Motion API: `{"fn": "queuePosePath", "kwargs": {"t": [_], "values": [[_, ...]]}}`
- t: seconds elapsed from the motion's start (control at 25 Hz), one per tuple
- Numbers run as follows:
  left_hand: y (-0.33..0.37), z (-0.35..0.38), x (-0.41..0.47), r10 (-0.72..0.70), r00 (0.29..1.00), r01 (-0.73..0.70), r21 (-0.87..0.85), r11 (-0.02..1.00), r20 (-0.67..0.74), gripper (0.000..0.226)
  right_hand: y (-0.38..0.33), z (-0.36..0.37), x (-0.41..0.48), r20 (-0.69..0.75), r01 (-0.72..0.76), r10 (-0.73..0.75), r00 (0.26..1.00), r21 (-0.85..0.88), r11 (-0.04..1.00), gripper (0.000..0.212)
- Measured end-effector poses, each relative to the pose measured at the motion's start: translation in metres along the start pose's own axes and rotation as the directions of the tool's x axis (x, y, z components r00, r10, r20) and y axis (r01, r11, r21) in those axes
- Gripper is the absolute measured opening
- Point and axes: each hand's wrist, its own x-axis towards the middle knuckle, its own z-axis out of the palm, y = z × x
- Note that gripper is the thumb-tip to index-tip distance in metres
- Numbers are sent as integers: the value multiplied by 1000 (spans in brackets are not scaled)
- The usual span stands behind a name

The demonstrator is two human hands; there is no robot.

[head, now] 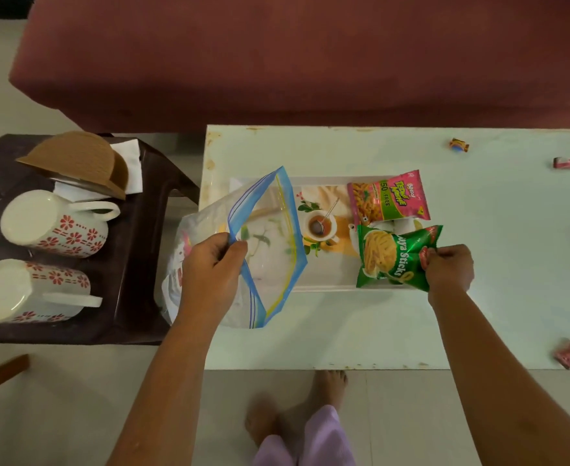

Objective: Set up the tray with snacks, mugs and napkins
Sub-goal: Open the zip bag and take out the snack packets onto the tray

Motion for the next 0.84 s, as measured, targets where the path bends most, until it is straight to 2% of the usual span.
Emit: {"fn": "queuePosePath", "kwargs": {"t": [0.12,0.2,0.24,0.28,0.32,0.36,0.4,0.44,0.48,0.52,0.76,0.84], "values": [[-3,5,-2,7,1000,-7,17,1000,-3,30,-3,3,11,32,31,-32,999,30,999,8],[-5,7,-4,9,1000,-9,14,1000,-10,31,-5,1,12,39,50,-52,998,45,998,14],[-6,8,-5,6,1000,-6,4,1000,-10,31,-5,-1,10,14,119,-119,993,-19,993,20],[-6,8,-6,-1,1000,1,-6,1000,-8,31,-4,-1,7,-17,245,-250,968,-130,961,25],[-7,9,-7,-10,1000,9,-13,1000,-9,30,-4,0,0,-15,401,-418,908,-249,881,29],[-7,10,-8,-16,1000,16,-14,1000,-12,30,-3,4,-8,42,558,-581,813,-342,756,32],[-7,11,-8,-20,1000,20,-15,1000,-14,30,0,10,-17,162,687,-692,703,-405,603,36],[-7,12,-9,-20,1000,20,-20,1000,-15,30,5,16,-25,317,773,-729,607,-450,448,42],[-7,12,-9,-20,1000,19,-28,999,-14,30,11,22,-30,459,818,-704,542,-482,315,49],[-8,12,-10,-20,1000,20,-35,999,-13,30,19,27,-32,555,832,-651,518,-505,230,54],[-11,4,-10,-26,1000,26,-55,998,2,29,28,27,-20,685,779,-440,581,-624,57,66],[-11,-1,-13,-33,999,33,-82,996,8,29,11,25,-28,701,779,-386,600,-622,82,65]]}}
